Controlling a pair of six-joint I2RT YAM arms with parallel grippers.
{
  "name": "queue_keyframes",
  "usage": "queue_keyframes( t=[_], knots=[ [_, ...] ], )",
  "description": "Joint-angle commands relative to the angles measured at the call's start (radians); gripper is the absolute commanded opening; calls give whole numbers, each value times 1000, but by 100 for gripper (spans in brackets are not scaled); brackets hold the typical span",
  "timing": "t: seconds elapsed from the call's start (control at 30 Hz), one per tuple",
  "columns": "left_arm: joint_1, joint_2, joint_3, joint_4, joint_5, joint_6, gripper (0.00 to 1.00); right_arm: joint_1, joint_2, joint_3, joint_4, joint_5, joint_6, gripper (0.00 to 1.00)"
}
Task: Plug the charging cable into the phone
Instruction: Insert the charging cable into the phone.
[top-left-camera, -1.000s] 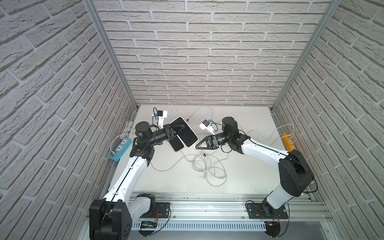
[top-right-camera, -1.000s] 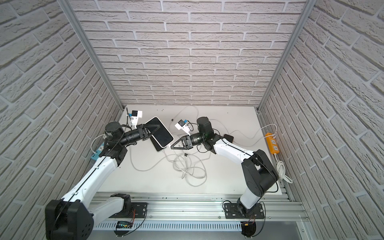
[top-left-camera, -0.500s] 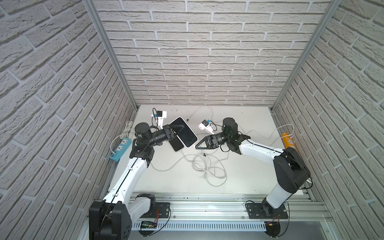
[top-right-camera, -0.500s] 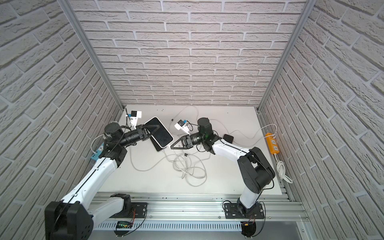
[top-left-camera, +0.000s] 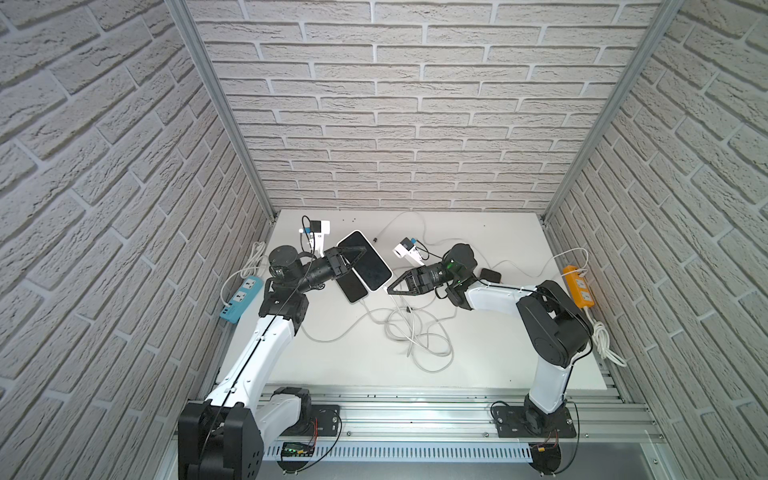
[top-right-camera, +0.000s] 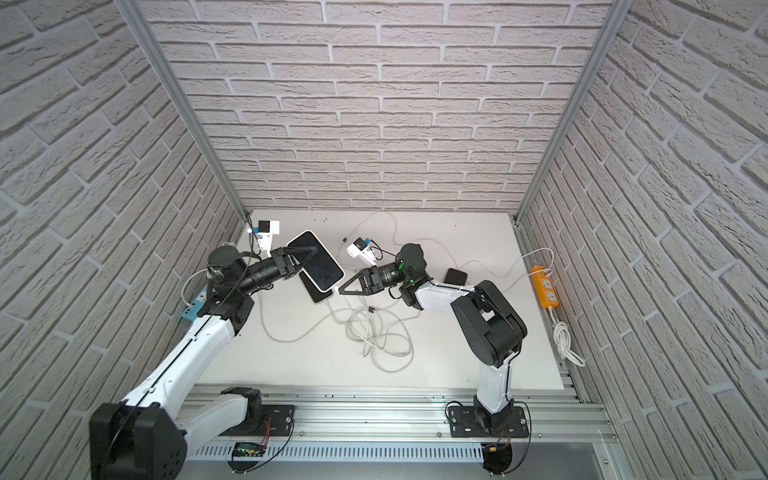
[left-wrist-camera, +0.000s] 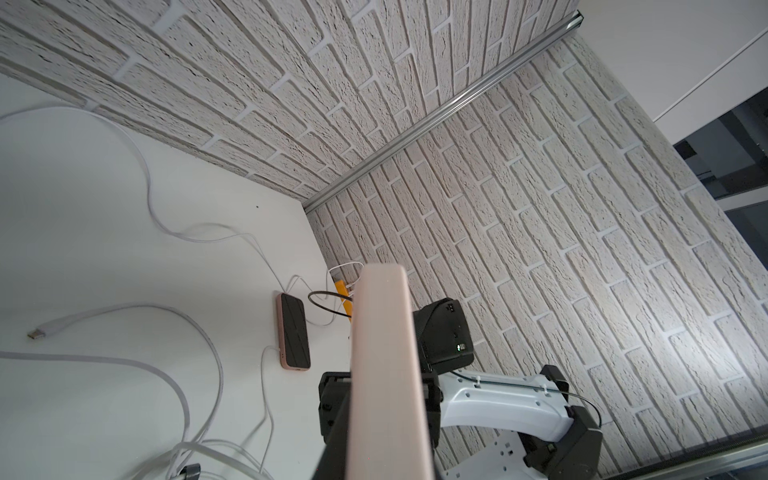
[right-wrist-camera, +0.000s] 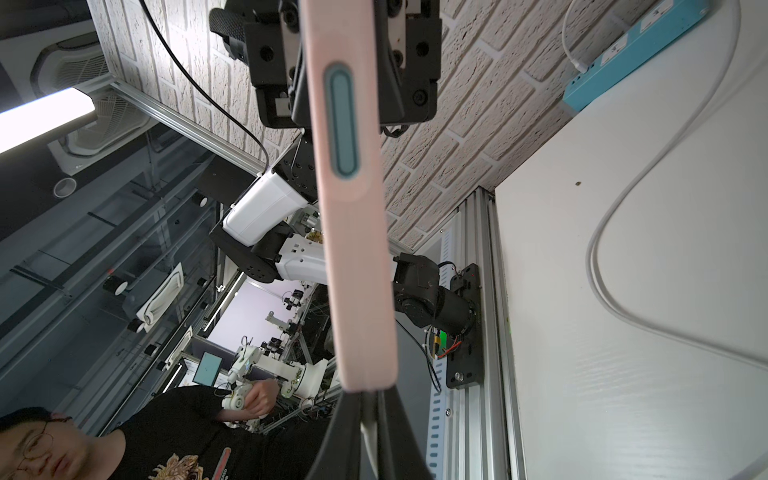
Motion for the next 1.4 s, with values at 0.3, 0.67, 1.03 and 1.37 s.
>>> queue_keyframes(
  t=[0.3,0.67,1.03,1.37],
  knots=[
    [-41,-12,-18,20,146,-22,0,-39,51,47,191,271,134,3],
    [-40,9,-10,17,152,-21,0,-47,79,74,193,261,158,3],
    [-47,33,-1,19,184,-23,0,-48,88,122,193,259,177,3],
    [-74,91,23,-53,256,26,0,-47,144,192,194,252,200,3]
  ],
)
